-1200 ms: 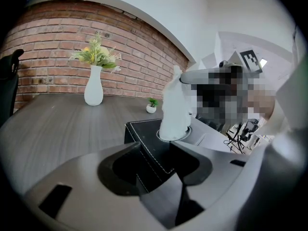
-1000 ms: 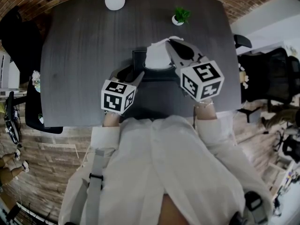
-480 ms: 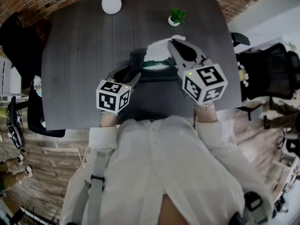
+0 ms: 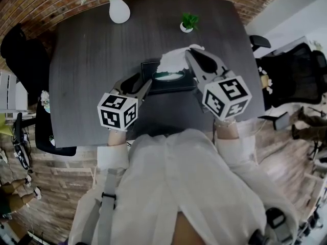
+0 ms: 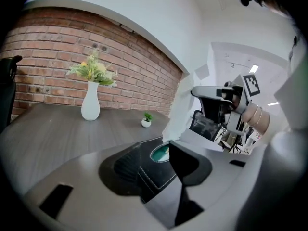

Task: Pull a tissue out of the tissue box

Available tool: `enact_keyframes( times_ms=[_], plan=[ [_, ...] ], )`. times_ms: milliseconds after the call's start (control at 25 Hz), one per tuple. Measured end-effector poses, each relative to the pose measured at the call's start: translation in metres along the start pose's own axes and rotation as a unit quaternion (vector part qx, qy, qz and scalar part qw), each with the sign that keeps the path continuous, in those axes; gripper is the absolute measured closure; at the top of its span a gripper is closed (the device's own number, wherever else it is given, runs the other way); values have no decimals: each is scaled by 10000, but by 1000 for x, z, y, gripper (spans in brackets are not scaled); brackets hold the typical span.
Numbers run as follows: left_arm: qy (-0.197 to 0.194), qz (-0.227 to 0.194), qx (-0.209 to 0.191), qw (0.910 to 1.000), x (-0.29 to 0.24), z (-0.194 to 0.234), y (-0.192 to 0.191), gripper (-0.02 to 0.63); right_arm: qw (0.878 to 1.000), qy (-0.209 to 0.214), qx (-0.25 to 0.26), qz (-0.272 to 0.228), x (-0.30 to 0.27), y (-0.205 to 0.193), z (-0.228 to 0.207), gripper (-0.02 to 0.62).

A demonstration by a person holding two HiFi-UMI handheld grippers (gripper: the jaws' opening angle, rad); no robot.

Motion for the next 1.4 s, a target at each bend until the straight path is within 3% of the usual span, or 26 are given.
enact_keyframes(
  times_ms=[400, 560, 840, 1080, 1280, 1400],
  plan=[
    [-66, -531, -327, 9980, 10, -13, 44, 583, 9987, -61, -315, -386, 18, 15, -8, 584],
    [-91, -716, -335, 9968, 13, -16, 51, 598, 9968, -27, -543, -580, 25, 19, -5, 584],
    [-331, -1226, -247, 9916, 21, -33, 69, 600, 9968, 65, -450, -650, 32, 22, -3, 584],
    [-282, -1308, -537, 9896, 24, -42, 73, 601, 9971, 47, -411, -645, 41, 18, -1, 584],
    [-606, -1506, -355, 9861, 24, -47, 75, 601, 9974, -18, -429, -583, 44, 10, -3, 584],
    [-570, -1388, -415, 9878, 23, -46, 72, 602, 9975, -42, -442, -552, 46, 8, -2, 584]
  ],
)
Point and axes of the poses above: the fingertips, and each gripper's own axes: x backward along the fingers, z to its left, y out of its top, the point moved 3 cm from there along x, backward along the fingers, and after that the axes turned 3 degrees about -z, right-handed, at the moved point
